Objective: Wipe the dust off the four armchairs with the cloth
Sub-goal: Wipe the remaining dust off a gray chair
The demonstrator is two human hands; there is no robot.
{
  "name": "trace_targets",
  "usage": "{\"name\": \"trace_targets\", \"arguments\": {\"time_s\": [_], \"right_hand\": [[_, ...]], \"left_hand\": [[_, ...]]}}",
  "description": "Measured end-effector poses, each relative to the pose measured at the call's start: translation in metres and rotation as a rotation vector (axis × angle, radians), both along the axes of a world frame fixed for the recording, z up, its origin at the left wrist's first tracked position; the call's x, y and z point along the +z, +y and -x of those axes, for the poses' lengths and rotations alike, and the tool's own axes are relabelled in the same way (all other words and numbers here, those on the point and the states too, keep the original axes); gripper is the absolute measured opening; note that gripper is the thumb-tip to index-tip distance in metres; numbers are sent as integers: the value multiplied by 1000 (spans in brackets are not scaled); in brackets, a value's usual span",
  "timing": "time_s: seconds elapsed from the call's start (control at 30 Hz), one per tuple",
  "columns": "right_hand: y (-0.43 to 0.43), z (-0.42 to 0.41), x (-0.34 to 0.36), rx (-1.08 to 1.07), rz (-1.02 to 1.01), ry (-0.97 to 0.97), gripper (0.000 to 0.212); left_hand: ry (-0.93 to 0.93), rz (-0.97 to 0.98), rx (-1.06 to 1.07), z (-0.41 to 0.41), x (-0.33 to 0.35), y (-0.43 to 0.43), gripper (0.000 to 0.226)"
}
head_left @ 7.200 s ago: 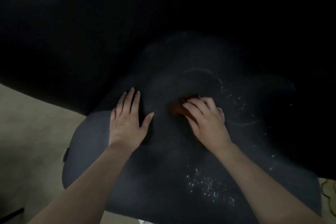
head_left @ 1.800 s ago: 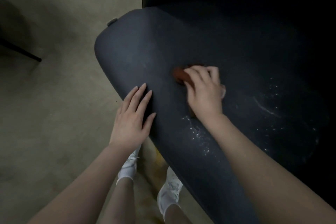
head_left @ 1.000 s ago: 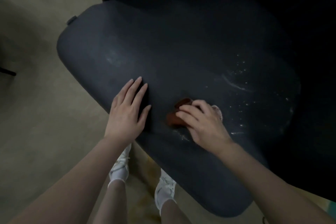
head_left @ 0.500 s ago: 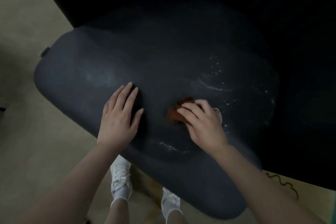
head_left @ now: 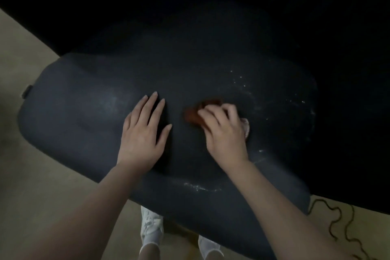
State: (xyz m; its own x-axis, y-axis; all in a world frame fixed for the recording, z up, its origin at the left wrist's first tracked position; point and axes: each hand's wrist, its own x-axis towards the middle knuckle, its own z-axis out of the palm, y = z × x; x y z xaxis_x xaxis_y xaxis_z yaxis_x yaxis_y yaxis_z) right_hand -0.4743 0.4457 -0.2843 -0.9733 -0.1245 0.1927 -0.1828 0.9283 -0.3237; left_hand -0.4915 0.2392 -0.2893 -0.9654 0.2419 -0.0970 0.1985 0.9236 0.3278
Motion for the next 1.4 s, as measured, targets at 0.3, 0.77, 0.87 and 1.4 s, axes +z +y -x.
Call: {"name": "trace_targets", "arguments": {"time_s": [0.3,0.77,0.87,1.4], "right_hand": [[33,13,11,-385,48,-133,32],[5,19,8,-289,-28,-134,33],[-20,30,5,-424,-37,-105,33],[27,69,5,-740,8,-99,32]], "left_hand": [[-46,20,-14,0,5,0,57],[-53,37,-108,9,9,-12,57],[-42,42,-130,12,9,-14,56],[49,3,-275,68,5,23,53]]}}
